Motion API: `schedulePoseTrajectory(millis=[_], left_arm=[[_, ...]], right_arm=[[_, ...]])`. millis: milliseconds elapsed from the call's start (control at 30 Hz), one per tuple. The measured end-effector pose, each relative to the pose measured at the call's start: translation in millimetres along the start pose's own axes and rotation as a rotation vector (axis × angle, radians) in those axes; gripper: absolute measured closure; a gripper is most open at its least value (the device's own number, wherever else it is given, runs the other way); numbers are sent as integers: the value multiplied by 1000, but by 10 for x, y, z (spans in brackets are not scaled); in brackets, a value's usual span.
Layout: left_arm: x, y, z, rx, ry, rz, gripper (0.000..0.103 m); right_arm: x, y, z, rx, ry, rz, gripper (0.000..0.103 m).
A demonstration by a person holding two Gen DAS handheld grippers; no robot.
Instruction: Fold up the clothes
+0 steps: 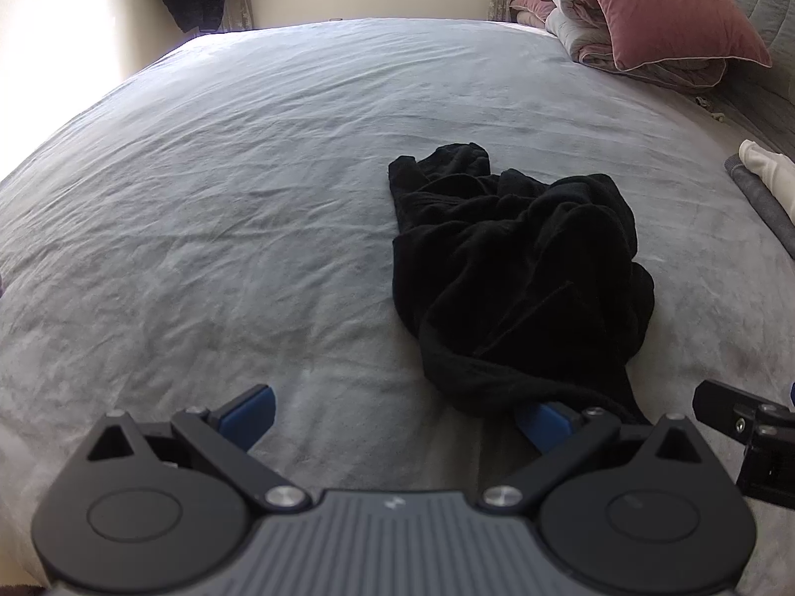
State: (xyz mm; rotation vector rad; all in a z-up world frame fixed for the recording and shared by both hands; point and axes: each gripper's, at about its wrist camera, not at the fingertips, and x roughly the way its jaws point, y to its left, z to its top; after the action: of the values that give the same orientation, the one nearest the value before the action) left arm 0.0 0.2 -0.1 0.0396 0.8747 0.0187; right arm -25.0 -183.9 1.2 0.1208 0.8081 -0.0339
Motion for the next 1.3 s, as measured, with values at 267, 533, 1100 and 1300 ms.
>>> schedulePoseTrajectory(millis=[267, 533, 1100, 1300], left_arm=[[63, 77, -44, -11, -11, -21, 0], [106, 155, -61, -10, -25, -29, 0], [98, 301, -138, -13, 5, -22, 0], [118, 269, -73, -9, 19, -17, 0]], right_arm=[[57, 88, 37, 5, 13, 6, 0], [114, 153, 47, -16, 16, -5, 0], [129, 124, 34, -6, 33, -10, 0], [128, 104, 32, -3, 35, -15, 0]])
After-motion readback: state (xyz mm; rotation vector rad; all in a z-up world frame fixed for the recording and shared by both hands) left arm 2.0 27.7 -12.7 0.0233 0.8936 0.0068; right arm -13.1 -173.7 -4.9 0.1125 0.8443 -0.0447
